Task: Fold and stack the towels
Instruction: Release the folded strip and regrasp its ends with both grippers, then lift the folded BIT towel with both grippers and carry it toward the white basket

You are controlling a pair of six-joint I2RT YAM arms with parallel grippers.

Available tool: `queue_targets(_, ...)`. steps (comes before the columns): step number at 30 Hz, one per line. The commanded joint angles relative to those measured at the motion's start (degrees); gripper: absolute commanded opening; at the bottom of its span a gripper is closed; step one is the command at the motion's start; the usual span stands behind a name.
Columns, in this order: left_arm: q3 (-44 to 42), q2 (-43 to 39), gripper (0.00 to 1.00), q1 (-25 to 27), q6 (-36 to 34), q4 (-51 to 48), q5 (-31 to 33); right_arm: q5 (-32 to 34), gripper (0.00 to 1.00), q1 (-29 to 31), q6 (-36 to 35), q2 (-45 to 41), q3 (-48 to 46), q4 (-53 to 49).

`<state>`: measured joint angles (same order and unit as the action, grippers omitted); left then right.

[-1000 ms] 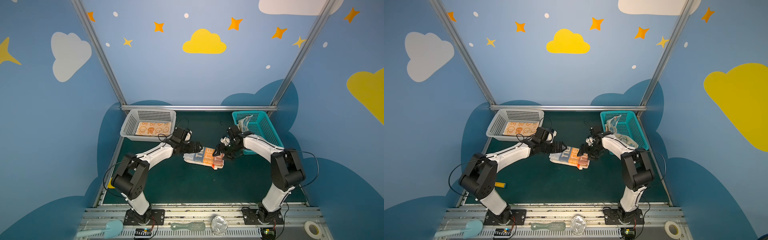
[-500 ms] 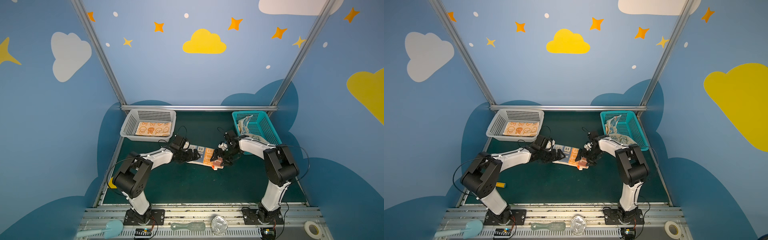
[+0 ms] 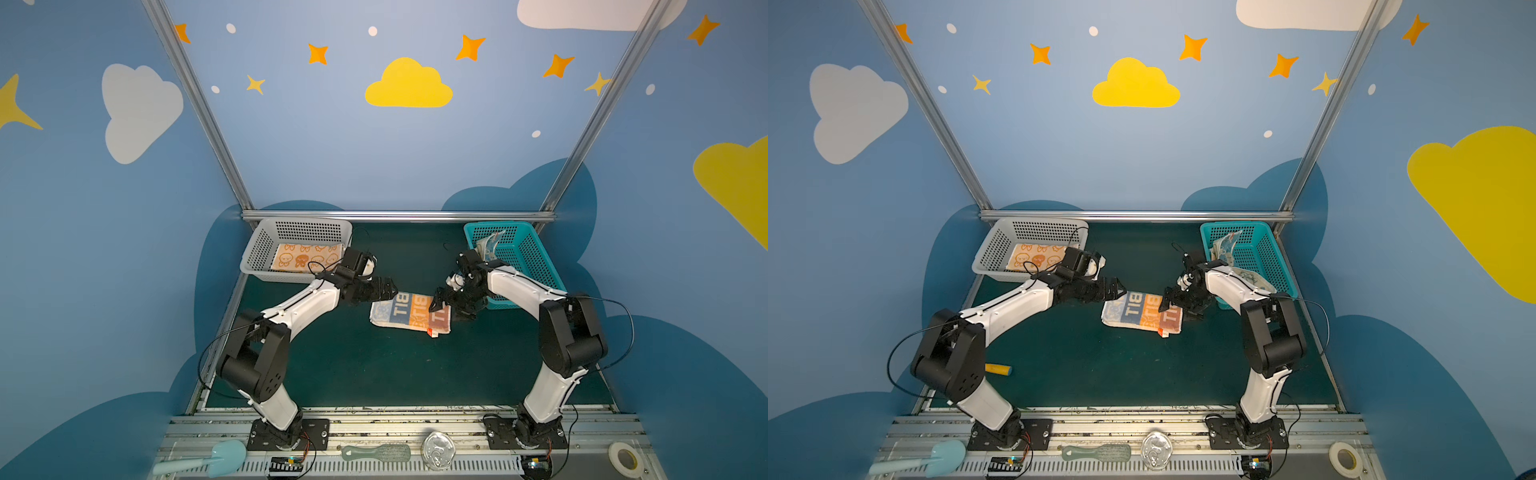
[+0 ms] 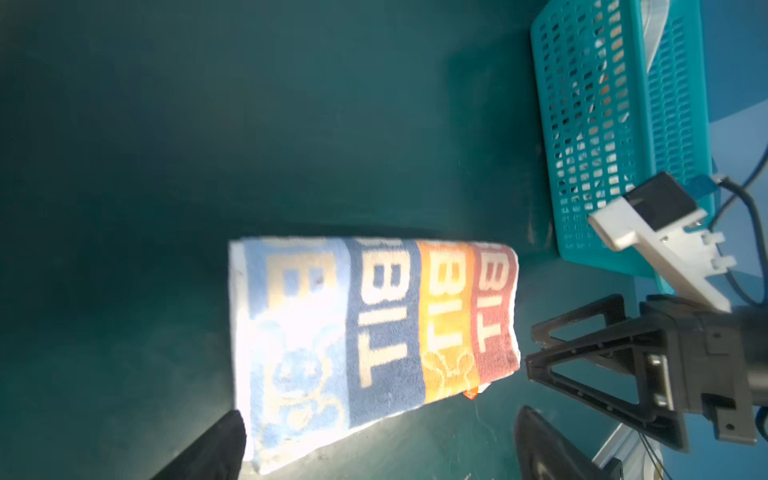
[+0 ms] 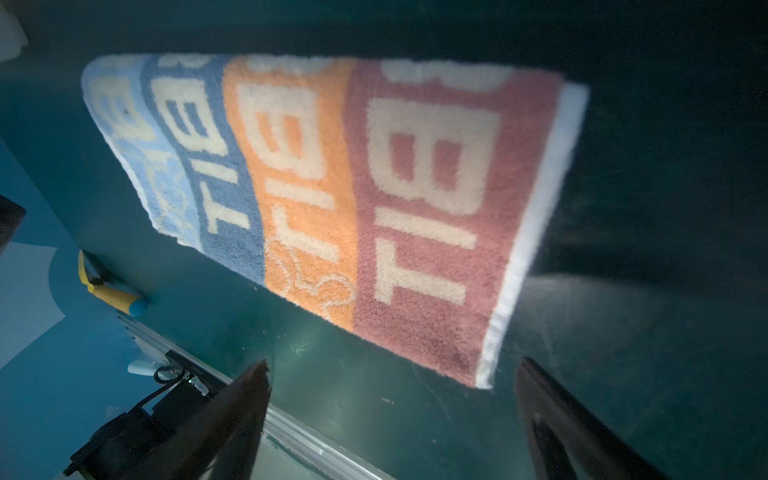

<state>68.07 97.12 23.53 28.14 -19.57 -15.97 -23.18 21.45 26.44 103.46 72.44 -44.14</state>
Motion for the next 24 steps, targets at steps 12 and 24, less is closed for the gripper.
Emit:
queue_targets(12, 5.1, 14.1, 0.98, -1.8, -4.7, -9.0, -7.7, 0.5, 0.92, -0.5, -1.0, 5.7, -0.2, 0.9)
queue_targets(24, 4.6, 17.0, 0.79, 1.6, -6.7, -10.3, -4.9, -2.7, 0.92, 2.4, 2.6, 9.5, 0.7, 4.9)
